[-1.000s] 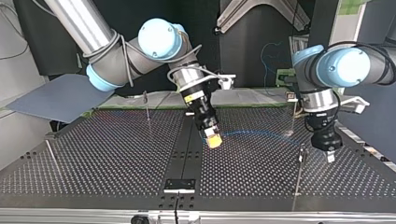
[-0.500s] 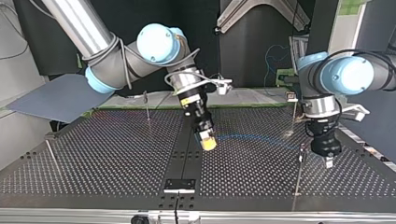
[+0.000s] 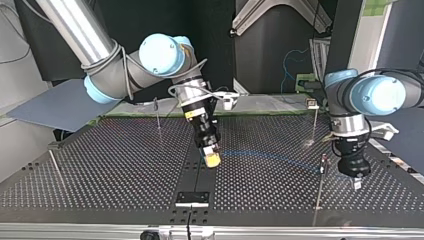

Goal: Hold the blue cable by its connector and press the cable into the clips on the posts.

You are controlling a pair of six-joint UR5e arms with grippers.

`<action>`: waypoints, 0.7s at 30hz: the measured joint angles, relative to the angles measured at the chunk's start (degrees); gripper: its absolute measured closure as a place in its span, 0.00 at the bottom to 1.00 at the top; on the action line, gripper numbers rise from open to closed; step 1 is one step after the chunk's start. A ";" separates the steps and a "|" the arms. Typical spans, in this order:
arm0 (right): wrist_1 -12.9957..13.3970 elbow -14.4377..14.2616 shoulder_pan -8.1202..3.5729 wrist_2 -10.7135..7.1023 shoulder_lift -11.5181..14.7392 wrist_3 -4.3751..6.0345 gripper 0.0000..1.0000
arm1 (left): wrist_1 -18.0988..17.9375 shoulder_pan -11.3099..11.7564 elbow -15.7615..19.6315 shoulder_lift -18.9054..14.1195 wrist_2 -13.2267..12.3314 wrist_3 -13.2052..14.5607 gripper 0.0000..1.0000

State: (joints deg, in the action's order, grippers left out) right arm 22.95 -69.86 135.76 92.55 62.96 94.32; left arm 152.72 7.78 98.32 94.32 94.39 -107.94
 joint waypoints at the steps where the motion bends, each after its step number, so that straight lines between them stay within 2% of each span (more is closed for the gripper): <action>1: 0.03 0.01 -0.27 0.00 -0.04 0.00 1.00 | -0.12 0.28 -0.01 0.16 -0.32 -0.04 1.00; 7: -0.07 1.18 -1.66 -0.08 -1.47 0.06 1.00 | -1.17 1.12 -0.05 0.51 -2.25 -0.24 1.00; 13: -0.41 4.34 -2.21 -0.21 -3.71 0.59 1.00 | -2.02 1.23 -0.07 0.95 -4.45 -1.06 1.00; 21: -2.16 8.05 -2.97 -0.55 -4.89 1.11 1.00 | -3.42 1.43 -0.10 2.26 -5.65 -3.12 1.00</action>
State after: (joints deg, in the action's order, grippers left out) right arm 20.80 -61.81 132.80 92.00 58.07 95.43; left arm 149.29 9.21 98.22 96.58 88.73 -111.06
